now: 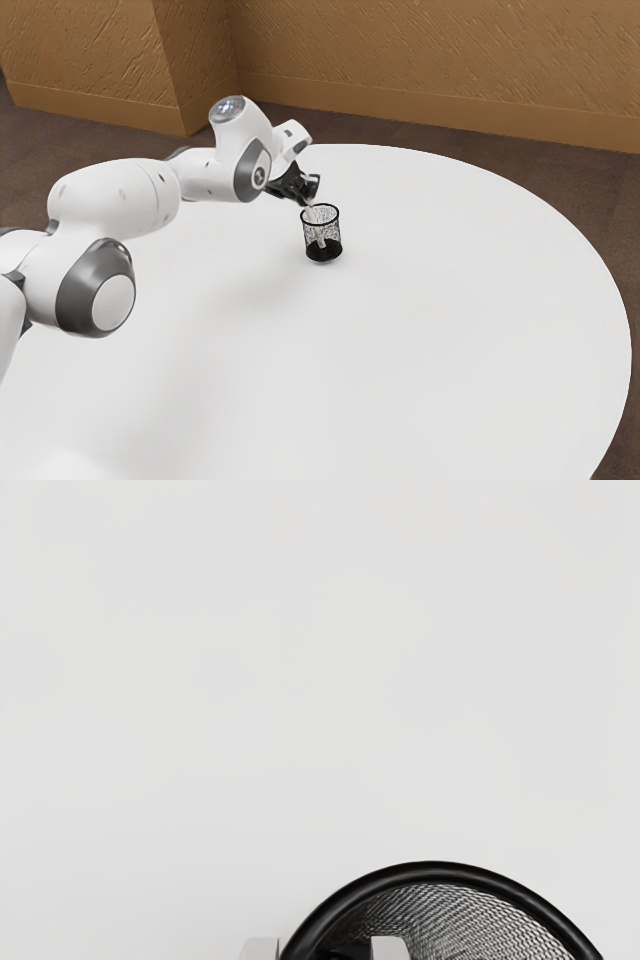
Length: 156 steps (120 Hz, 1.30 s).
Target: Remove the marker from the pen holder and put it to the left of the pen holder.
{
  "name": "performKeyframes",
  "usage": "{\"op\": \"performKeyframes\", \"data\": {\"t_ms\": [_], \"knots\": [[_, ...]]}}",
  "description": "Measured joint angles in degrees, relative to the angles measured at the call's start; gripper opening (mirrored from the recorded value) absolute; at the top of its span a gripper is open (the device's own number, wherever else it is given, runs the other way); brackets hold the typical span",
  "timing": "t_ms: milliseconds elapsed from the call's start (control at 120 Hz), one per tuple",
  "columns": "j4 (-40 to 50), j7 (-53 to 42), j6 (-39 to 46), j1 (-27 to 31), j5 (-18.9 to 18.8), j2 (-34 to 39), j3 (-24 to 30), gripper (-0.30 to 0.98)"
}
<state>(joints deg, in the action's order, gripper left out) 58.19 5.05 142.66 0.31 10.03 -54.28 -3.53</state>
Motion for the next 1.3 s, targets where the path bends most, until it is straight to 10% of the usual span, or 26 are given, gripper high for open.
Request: {"op": "performKeyframes", "data": {"t_ms": [300, 633, 1033, 1300], "knots": [[0.04, 1.48, -0.14, -1.86, -0.89, 1.86, -0.24, -0.05], [17.16, 3.33, -0.3, 1.33, -3.95, 21.25, -2.2, -0.07], [19.92, 4.88, -0.15, 6.23, -4.34, 14.2, -1.01, -0.06], [19.76, 3.15, -1.6, 7.12, -2.87, 19.68, -0.86, 0.45]]}}
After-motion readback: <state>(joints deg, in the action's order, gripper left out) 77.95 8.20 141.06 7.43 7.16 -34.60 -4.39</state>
